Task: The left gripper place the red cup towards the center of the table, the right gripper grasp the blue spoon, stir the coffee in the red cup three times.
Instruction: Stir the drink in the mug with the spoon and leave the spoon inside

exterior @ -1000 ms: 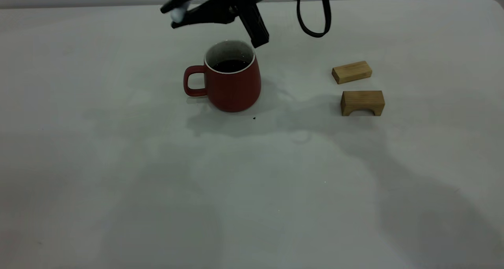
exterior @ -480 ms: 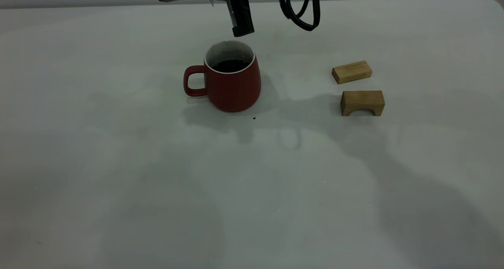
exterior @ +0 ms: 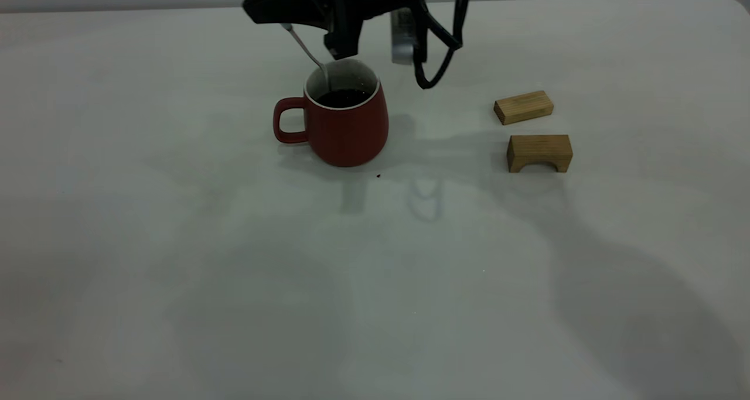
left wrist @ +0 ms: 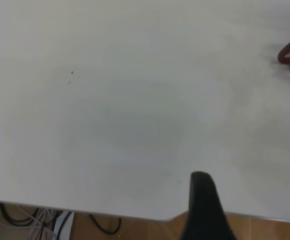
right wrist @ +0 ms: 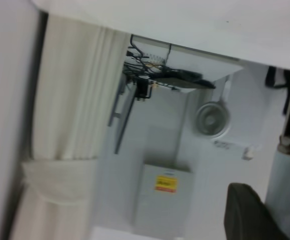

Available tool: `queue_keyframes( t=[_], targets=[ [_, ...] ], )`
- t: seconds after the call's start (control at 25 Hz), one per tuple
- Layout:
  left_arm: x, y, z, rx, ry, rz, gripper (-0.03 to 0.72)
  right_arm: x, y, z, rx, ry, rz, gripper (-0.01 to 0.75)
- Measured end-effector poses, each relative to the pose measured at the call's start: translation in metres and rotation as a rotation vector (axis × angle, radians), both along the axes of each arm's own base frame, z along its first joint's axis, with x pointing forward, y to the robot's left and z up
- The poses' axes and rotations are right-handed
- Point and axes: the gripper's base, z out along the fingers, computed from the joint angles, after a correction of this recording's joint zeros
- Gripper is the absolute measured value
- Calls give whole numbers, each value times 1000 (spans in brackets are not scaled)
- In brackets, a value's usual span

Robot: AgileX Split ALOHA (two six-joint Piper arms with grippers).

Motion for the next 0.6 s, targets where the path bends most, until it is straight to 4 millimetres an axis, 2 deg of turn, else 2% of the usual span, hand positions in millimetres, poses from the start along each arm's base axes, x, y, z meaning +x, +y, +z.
queue_keyframes(
  t=[0.2,0.36,0.48,0.6],
  targets=[
    [0,0,0,0,0,0,555,13,-18,-28,-9,71,-55,133],
    [0,0,0,0,0,0,555,19,-29,-40,-14,106,-88,133],
    [0,0,0,0,0,0,555,20,-28,-50,-12,144,-96,133],
    [0,0,0,0,0,0,555,27,-17,-57,4,124,-76,133]
  ],
)
